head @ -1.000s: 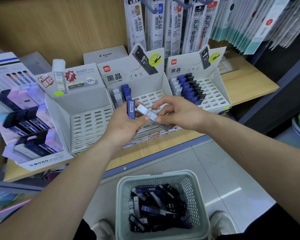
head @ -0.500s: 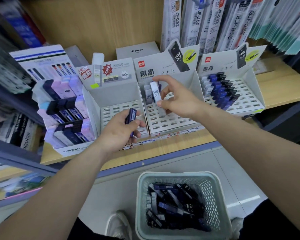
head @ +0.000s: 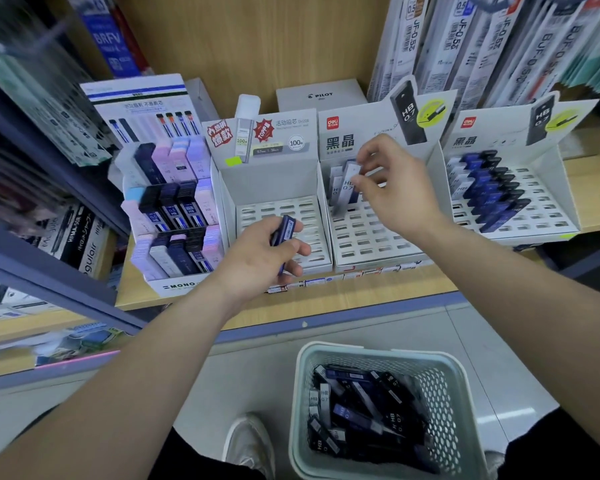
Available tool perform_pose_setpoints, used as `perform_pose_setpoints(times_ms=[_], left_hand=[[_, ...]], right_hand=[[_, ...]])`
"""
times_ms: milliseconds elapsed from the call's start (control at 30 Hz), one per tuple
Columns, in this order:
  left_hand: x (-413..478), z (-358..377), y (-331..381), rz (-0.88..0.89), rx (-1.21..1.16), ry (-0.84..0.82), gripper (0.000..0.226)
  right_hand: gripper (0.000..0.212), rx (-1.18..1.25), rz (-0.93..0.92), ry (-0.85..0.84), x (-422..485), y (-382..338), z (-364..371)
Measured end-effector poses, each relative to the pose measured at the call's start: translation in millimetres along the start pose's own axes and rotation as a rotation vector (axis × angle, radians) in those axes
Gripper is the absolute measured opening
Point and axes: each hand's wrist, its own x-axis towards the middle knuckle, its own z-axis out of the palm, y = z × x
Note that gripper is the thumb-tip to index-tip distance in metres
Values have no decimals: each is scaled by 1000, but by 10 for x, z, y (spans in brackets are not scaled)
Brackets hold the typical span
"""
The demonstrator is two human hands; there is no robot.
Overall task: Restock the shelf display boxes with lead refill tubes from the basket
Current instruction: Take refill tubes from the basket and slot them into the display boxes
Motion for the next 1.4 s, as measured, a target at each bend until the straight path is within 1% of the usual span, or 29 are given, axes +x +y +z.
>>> perform_pose_setpoints(times_ms=[300,500,667,800,867,967,1033,1100,1133,1200,1267,1333,1400], left_hand=[[-30,27,31,-5,9,-15,21],[-29,45,31,-5,-8,-4,20],[-19,55,33,-7,-19,1,21],[-17,62,25,-4,-24,4,23],[-12,63,20,-2,-36,11,24],[-6,65,24,7,-56,28,24],[-5,78,41,22,-83,30,22],[-7,103,71,39,-103,19,20],[-7,123,90,49,-105,9,21],[-4,175,122,66,-105,-20,22],[-2,236,156,81,-100,-47,24],[-2,304,190,97,-82,-73,26],[-6,371,221,113,-48,-95,26]], right_hand=[[18,-30,-33,-16,-7,-26,-29],[22,-46,-61,-43,-20,-32,-44],[20,-92,-76,-68,-27,-18,-64],[14,-145,-124,-74,-52,21,-27],[19,-214,-157,-89,-64,22,-6],[26,-270,-157,-132,-74,23,8],[26,-299,-181,-91,-80,-5,-20],[22,-251,-176,-56,-121,-80,-53],[19,-197,-144,-77,-159,-130,-60],[13,-43,-44,-195,-250,-223,-55],[10,49,18,-315,-332,-271,-45],[8,102,39,-368,-383,-276,-84],[7,160,62,-381,-405,-279,-175]])
